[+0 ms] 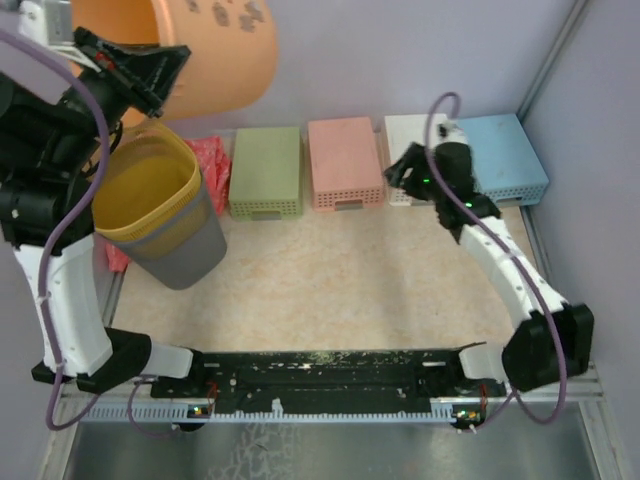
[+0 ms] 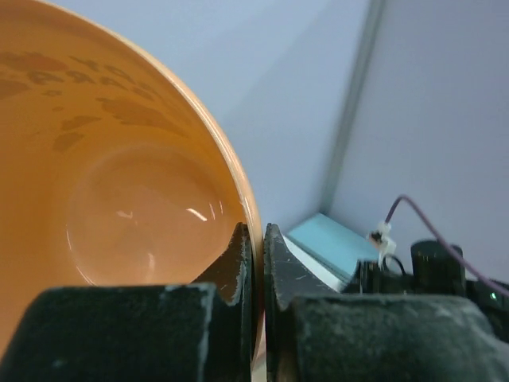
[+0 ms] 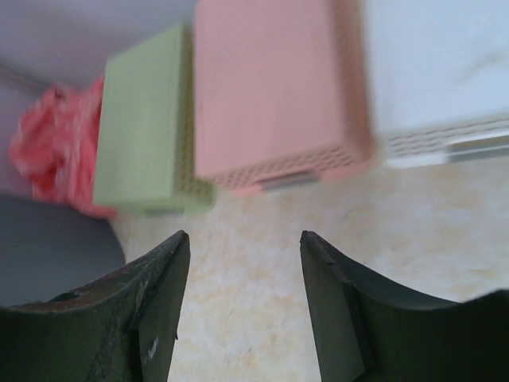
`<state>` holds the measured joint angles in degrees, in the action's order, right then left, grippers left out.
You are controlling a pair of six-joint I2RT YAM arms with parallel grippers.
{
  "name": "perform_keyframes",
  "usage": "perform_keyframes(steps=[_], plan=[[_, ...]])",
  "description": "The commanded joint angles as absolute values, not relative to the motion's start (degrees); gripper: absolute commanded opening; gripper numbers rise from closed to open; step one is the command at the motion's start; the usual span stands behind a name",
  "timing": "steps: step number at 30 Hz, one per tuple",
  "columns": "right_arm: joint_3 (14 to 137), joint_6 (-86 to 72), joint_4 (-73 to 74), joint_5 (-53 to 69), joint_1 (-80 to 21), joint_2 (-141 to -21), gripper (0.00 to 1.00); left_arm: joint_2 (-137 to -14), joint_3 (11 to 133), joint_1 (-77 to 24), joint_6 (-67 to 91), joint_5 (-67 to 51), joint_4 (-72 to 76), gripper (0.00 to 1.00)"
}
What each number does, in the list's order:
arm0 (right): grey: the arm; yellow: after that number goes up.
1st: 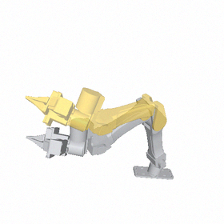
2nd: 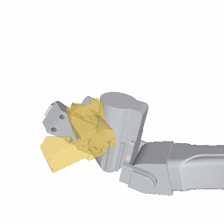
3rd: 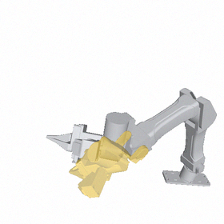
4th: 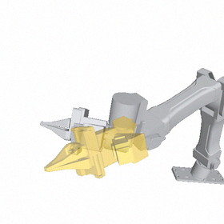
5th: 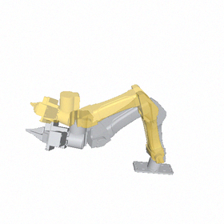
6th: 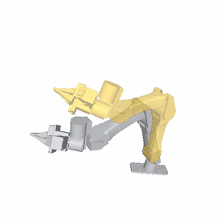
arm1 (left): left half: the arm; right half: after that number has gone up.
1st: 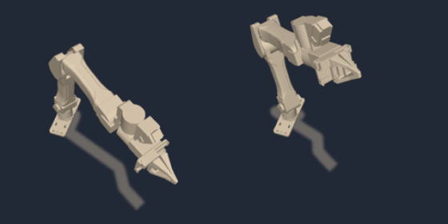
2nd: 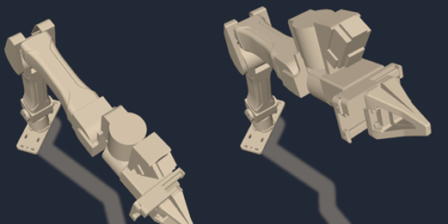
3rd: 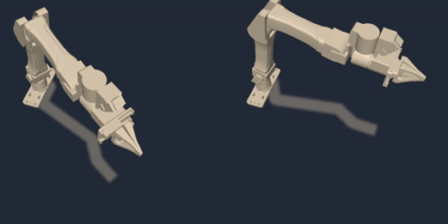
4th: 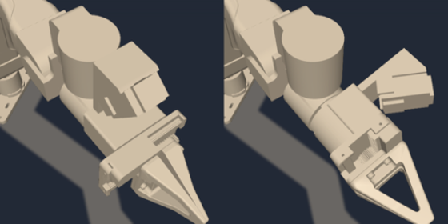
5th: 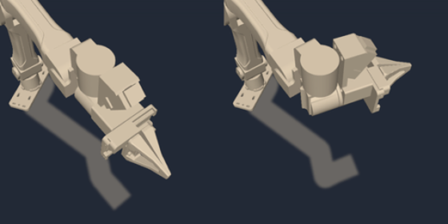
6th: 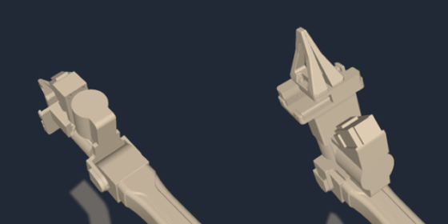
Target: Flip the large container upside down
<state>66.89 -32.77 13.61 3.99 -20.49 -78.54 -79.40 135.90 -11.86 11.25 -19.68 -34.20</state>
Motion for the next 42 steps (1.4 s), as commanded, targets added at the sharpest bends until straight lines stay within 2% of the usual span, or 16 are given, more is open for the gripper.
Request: perform_keyframes(steps=[1,3,6,11,14,18,28,35,36,38,40,42], plan=[[63.6,-38.4,15.6,1.0,-5.1,-66.7,0.59,-83.4,131.3,-12.6,22.3,-37.7,-19.9,0.0],[63.2,-38.8,18.4,0.2,0.8,-63.3,0.6,-84.4,126.8,-15.4,26.2,-41.8,-13.1,0.0],[64.4,-37.5,23.2,-4.4,5.6,-59.6,0.61,-88.4,125.2,-24.6,25.7,-40.5,-12.4,0.0],[69.4,-33.4,31.1,-16.6,7.1,-54.5,0.63,-95.5,122.3,-35.0,29.8,-42.1,-9.1,0.0],[73.3,-31.0,34.8,-26.8,7.1,-51.6,0.65,-97.3,116.2,-37.3,34.3,-43.6,-4.1,0.0],[75.7,-30.5,36.7,-34.2,7.1,-48.7,0.65,-98.3,105.3,-39.4,42.3,-46.9,7.6,0.0],[72.4,-29.8,34.2,-26.2,7.1,-49.3,0.64,-96.8,82.8,-41.6,55.1,-45.2,31.0,0.0],[68.7,-32.5,34.1,-16.6,7.1,-51.7,0.63,-96.9,72.4,-41.5,60.6,-40.8,35.3,0.0],[67.8,-33.0,34.6,-13.9,7.1,-52.1,0.63,-97.3,71.7,-41.4,60.3,-41.5,35.3,0.02],[66.5,-35.1,37.7,-10.1,7.1,-53.3,0.63,-98.0,71.6,-41.4,57.4,-42.0,31.1,0.26],[65.0,-35.5,40.7,-6.1,7.1,-54.0,0.64,-97.6,71.0,-41.5,54.1,-41.3,27.1,0.46],[62.1,-35.5,42.5,-2.0,7.1,-53.7,0.64,-97.1,71.0,-41.5,49.9,-40.3,22.4,0.57]])
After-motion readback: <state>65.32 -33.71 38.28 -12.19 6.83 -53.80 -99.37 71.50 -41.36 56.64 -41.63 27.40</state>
